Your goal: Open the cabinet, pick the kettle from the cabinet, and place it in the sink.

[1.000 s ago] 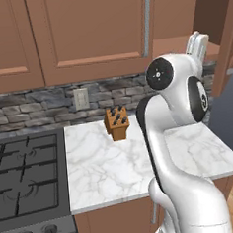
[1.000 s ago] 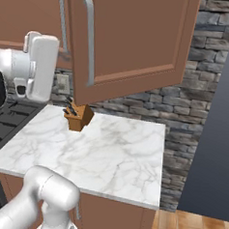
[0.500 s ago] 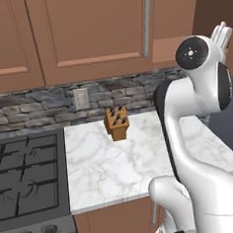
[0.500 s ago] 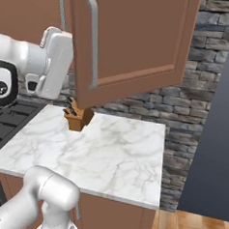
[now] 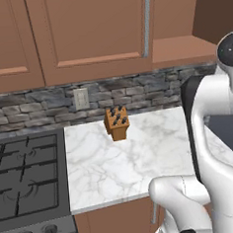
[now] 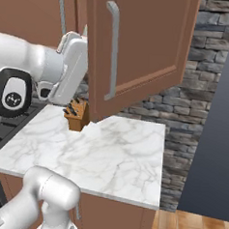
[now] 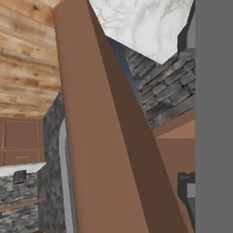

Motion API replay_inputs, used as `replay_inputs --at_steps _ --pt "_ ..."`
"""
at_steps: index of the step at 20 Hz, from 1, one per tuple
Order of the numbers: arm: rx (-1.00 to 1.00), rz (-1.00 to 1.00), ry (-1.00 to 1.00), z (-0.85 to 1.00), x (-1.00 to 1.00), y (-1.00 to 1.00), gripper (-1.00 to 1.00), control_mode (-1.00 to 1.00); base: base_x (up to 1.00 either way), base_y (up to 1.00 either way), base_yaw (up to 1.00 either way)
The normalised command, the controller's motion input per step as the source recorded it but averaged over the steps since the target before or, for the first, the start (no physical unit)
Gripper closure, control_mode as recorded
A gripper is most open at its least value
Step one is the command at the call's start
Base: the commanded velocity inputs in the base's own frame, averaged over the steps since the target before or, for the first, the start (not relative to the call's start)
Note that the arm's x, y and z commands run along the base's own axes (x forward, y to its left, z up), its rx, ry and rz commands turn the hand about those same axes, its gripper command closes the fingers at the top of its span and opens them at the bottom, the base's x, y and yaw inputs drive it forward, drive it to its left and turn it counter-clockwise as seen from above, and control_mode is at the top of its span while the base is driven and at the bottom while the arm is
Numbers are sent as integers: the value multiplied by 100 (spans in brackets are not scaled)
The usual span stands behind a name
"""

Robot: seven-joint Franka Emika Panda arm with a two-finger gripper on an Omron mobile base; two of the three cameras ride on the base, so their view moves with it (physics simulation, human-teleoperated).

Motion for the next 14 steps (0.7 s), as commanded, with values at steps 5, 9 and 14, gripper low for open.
replay_inputs --at_steps 5,9,14 --pt "2 0 0 1 -26 -64 -100 -100 0 0 0" --pt "0 0 0 0 -28 -67 -100 -100 0 0 0" --pt "-1 0 0 0 -29 -66 -100 -100 0 0 0"
